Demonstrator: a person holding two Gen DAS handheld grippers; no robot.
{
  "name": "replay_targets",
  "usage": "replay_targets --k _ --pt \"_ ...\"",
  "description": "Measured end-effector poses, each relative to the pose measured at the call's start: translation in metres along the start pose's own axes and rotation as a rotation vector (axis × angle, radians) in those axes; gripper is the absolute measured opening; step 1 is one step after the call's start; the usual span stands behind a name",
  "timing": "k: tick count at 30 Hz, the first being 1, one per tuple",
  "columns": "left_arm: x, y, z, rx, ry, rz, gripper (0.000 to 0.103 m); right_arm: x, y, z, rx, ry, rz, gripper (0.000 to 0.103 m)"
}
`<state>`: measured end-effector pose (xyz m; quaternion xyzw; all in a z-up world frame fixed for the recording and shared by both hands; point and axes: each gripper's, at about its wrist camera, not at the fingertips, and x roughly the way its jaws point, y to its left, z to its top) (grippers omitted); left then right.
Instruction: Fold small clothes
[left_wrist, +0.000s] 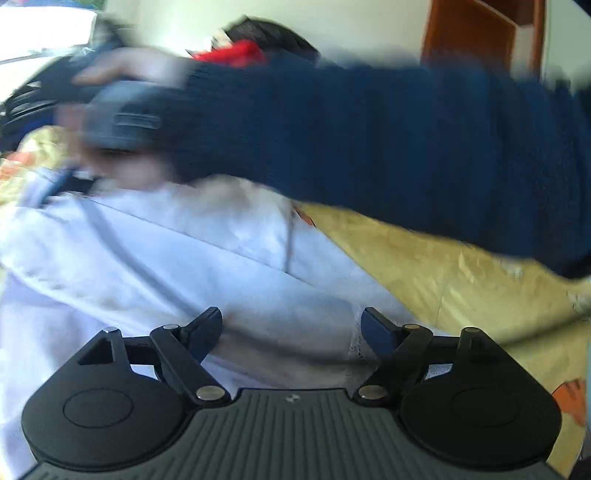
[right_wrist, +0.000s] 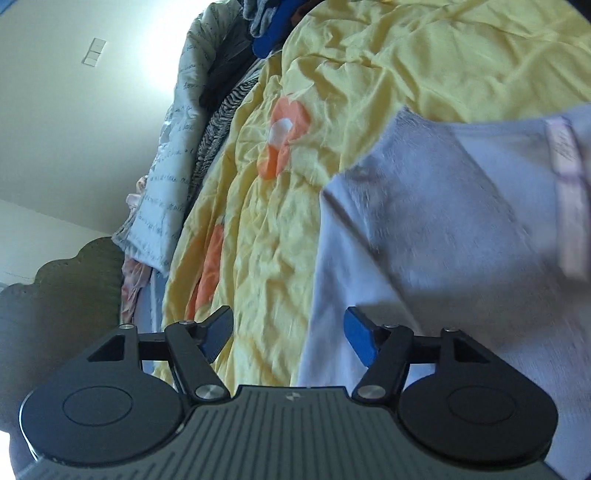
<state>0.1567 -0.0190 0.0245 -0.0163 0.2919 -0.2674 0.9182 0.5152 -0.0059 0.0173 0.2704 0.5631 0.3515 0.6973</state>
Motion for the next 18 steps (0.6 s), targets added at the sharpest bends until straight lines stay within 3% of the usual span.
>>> replay_targets --k 2,5,8,10,12,14,16,18 --pt "-0.026 0.009 -0.003 -0.019 -0.058 0.047 0.083 -0.038 0.002 -0.031 -0.051 0.025 0.095 0.075" --pt "-0.059 0.035 -0.015 -0.128 -0.062 0.086 0.083 -0.101 -0.016 -0.093 -0.073 0.046 0.196 0.079" --pt "-0.079 0.057 -0.031 -0.257 -0.026 0.095 0.083 -0.148 -0.053 -0.154 0.019 0.061 0.245 0.079" --pt "-0.084 0.063 -0.039 -0.287 -0.008 0.092 0.084 -0.166 -0.073 -0.189 0.055 0.072 0.228 0.079" --pt "-0.081 0.057 -0.044 -0.244 0.043 0.093 0.084 -0.174 -0.088 -0.213 0.074 0.068 0.176 0.081" --pt "-0.074 0.046 -0.050 -0.164 0.109 0.086 0.084 -0.179 -0.100 -0.232 0.095 0.011 0.189 0.065" --pt "-0.067 0.028 -0.056 -0.055 0.131 0.118 0.091 -0.183 -0.108 -0.238 0.138 0.002 0.194 0.059" --pt "-0.060 0.016 -0.056 0.019 0.162 0.146 0.094 -0.186 -0.110 -0.239 0.164 -0.016 0.188 0.063"
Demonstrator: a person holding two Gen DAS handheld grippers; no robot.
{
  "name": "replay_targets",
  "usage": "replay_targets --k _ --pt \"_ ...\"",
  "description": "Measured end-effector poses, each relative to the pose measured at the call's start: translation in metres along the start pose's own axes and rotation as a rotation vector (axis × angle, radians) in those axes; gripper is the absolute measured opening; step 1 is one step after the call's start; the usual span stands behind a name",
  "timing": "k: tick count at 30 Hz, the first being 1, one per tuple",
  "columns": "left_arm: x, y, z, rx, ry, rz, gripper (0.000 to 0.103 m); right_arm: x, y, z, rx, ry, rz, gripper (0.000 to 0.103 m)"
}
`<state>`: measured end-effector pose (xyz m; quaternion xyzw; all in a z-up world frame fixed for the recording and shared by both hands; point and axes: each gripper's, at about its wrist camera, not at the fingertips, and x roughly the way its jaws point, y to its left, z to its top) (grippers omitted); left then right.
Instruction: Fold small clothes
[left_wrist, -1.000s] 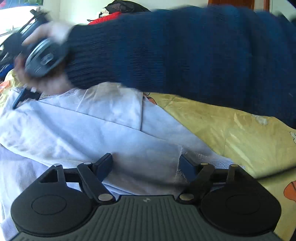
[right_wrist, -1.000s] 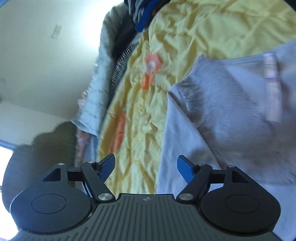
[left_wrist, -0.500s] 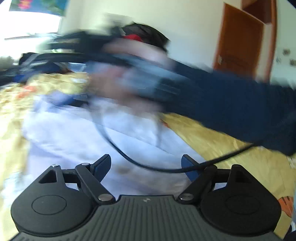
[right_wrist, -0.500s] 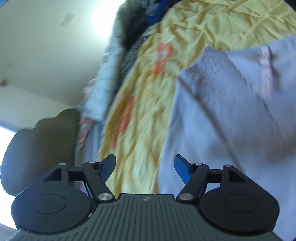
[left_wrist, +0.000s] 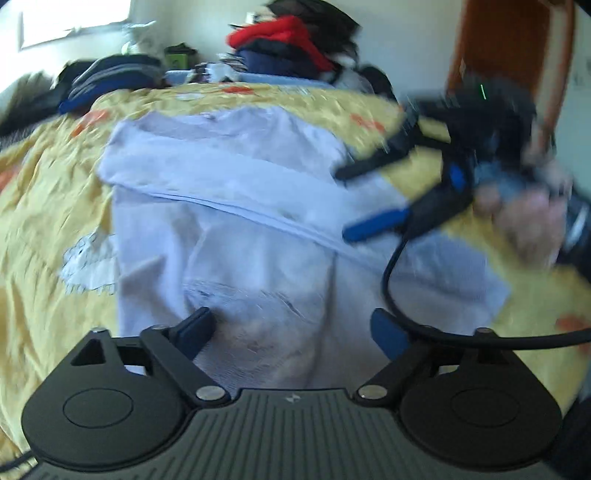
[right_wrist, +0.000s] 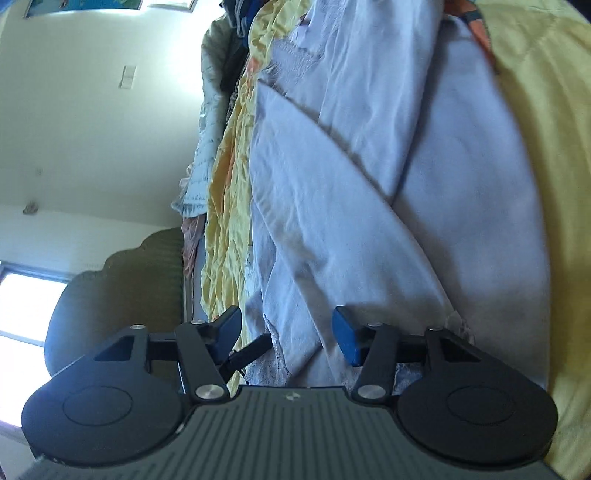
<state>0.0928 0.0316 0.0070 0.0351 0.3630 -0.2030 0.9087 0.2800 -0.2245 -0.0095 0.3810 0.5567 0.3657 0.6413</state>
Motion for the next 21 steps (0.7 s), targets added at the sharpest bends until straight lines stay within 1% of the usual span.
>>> replay_targets --k 2,4,6,7,9,11,13,14,15,16,18,19,20,21 --pt "-0.004 -0.010 -0.001 0.045 0.008 0.007 0.094 -0.006 0.009 -0.001 0.006 -0.023 -0.006 0.068" --pt "-0.015 -0.014 -0.007 0.068 0.007 0.011 0.094 -0.025 0.019 -0.009 -0.029 -0.055 0.030 0.068" --pt "-0.028 -0.013 -0.014 0.055 0.016 0.034 0.094 -0.051 0.028 -0.021 -0.058 -0.096 0.046 0.070" --pt "-0.033 -0.008 -0.019 0.036 0.025 0.047 0.094 -0.065 0.032 -0.028 -0.075 -0.122 0.034 0.072" --pt "-0.048 0.003 -0.025 -0.039 0.054 0.082 0.094 -0.102 0.031 -0.046 -0.099 -0.181 -0.025 0.073" --pt "-0.055 0.022 -0.030 -0.146 0.061 0.101 0.094 -0.130 0.026 -0.064 -0.109 -0.226 -0.098 0.074" --pt "-0.057 0.044 -0.033 -0.298 0.059 0.099 0.094 -0.145 0.018 -0.079 -0.117 -0.226 -0.167 0.075" --pt "-0.059 0.053 -0.033 -0.364 0.023 0.092 0.094 -0.145 0.012 -0.083 -0.114 -0.213 -0.199 0.075" --pt "-0.057 0.060 -0.032 -0.424 0.009 0.087 0.095 -0.143 0.007 -0.085 -0.106 -0.195 -0.232 0.075" --pt "-0.056 0.063 -0.029 -0.458 0.005 0.080 0.097 -0.137 -0.002 -0.089 -0.094 -0.179 -0.260 0.075" --pt "-0.050 0.072 -0.024 -0.526 0.003 0.044 0.099 -0.125 -0.018 -0.089 -0.046 -0.146 -0.281 0.074" --pt "-0.049 0.075 -0.023 -0.562 0.004 0.026 0.102 -0.117 -0.026 -0.089 -0.013 -0.128 -0.272 0.076" --pt "-0.049 0.080 -0.022 -0.610 0.005 -0.006 0.103 -0.114 -0.032 -0.088 0.008 -0.121 -0.240 0.077" --pt "-0.048 0.089 -0.022 -0.680 0.010 -0.066 0.103 -0.111 -0.037 -0.086 0.046 -0.112 -0.199 0.077"
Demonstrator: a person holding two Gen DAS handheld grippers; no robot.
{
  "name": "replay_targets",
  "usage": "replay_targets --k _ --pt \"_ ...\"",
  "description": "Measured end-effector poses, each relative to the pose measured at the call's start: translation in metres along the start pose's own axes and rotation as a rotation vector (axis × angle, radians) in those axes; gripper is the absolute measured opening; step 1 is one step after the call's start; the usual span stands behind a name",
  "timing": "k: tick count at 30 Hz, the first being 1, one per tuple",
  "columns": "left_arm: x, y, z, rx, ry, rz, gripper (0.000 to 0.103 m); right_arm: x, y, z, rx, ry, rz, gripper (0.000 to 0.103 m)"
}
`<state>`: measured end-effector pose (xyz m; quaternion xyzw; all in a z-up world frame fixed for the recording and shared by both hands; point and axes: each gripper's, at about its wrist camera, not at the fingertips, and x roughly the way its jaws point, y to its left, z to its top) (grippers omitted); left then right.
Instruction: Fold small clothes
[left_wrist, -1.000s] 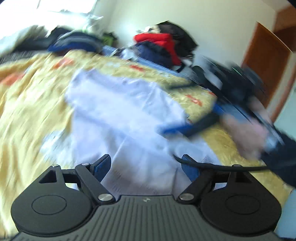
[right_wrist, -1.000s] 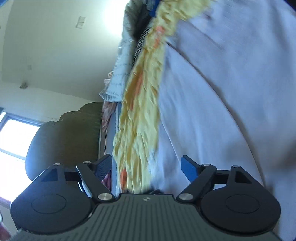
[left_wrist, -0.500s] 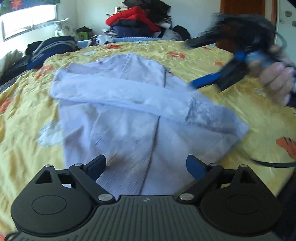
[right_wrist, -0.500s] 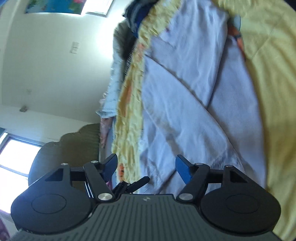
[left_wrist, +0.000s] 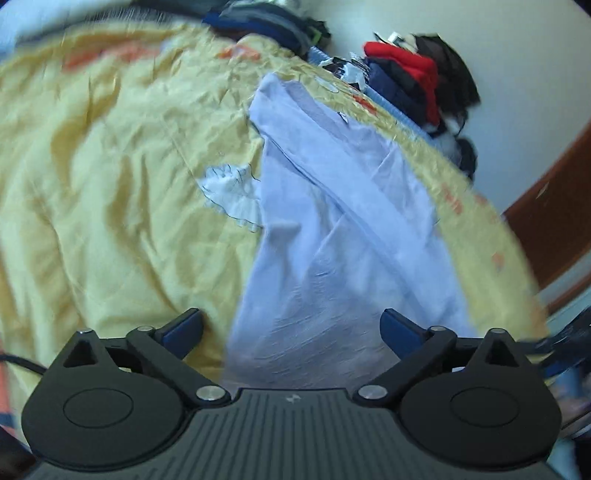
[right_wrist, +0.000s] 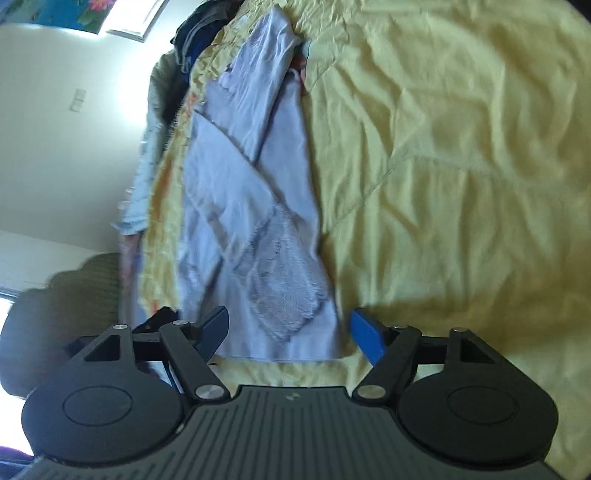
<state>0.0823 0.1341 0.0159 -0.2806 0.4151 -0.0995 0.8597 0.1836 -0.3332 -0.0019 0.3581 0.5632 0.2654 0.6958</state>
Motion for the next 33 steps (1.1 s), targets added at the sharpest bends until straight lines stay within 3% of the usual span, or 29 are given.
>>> replay_targets --k 5,8,12,16,20,25,30,33 --pt "0.009 0.036 0.011 -0.376 0.129 -0.255 0.103 0.010 -0.021 0.014 0.185 0.060 0.138 0.075" --pt "0.015 0.045 0.012 -0.480 0.153 -0.277 0.102 0.019 -0.018 0.022 0.184 0.092 0.159 0.075" --pt "0.018 0.034 0.019 -0.454 0.169 -0.226 0.099 0.026 -0.007 0.028 0.133 0.122 0.132 0.075" --pt "0.023 0.021 0.026 -0.368 0.213 -0.139 0.073 0.030 -0.002 0.030 0.121 0.127 0.117 0.076" --pt "0.024 0.015 0.032 -0.324 0.247 -0.091 0.065 0.027 -0.011 0.031 0.166 0.117 0.118 0.061" --pt "0.024 0.018 0.036 -0.331 0.249 -0.085 0.042 0.027 -0.026 0.027 0.231 0.119 0.134 0.044" --pt "0.031 0.017 0.046 -0.315 0.243 -0.149 0.042 0.032 -0.027 0.025 0.251 0.127 0.152 0.044" --pt "0.044 0.019 0.048 -0.309 0.292 -0.160 0.042 0.035 -0.029 0.028 0.274 0.117 0.194 0.043"
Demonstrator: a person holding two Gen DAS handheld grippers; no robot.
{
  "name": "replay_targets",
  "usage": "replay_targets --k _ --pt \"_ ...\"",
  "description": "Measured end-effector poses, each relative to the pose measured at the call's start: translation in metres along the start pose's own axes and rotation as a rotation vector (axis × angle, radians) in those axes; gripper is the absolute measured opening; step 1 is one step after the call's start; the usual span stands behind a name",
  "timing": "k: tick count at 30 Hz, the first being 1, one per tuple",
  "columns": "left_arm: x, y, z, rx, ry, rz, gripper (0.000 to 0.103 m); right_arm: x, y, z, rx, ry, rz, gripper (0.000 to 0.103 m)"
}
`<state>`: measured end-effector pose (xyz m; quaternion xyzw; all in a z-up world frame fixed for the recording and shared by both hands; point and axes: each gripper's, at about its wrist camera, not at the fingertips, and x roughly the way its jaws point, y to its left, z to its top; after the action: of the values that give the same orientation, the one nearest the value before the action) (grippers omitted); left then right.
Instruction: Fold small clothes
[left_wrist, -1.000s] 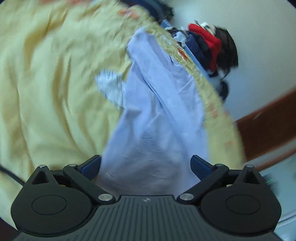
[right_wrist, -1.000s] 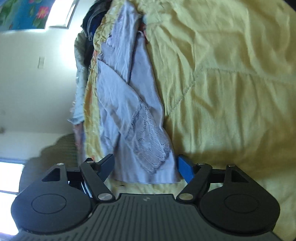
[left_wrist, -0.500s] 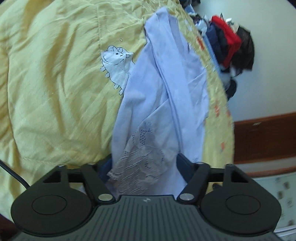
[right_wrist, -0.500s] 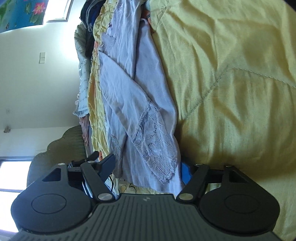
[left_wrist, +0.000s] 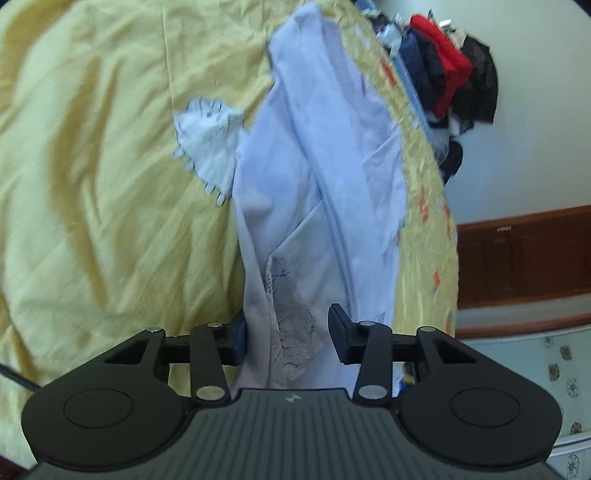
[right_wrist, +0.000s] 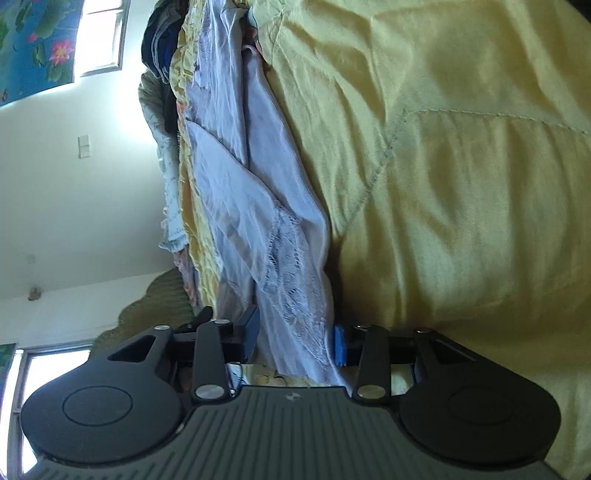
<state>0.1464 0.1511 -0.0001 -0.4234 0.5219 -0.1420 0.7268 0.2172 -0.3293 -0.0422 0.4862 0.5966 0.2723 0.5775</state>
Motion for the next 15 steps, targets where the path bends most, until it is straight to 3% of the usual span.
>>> replay_targets --k 5,6,9,15 --pt "0.003 0.001 -0.003 0.037 0.026 0.006 0.039 0.004 0.003 0.004 0.002 -0.010 -0.005 0.043" --pt "0.002 0.002 -0.005 0.044 0.032 0.013 0.033 0.005 0.004 0.003 -0.005 -0.011 -0.010 0.043" --pt "0.000 0.010 -0.012 0.042 0.057 0.035 0.017 0.009 0.003 -0.002 -0.017 0.009 -0.043 0.030" --pt "0.000 0.014 -0.018 0.035 0.059 0.025 0.014 0.009 -0.004 -0.008 0.005 0.005 -0.049 0.028"
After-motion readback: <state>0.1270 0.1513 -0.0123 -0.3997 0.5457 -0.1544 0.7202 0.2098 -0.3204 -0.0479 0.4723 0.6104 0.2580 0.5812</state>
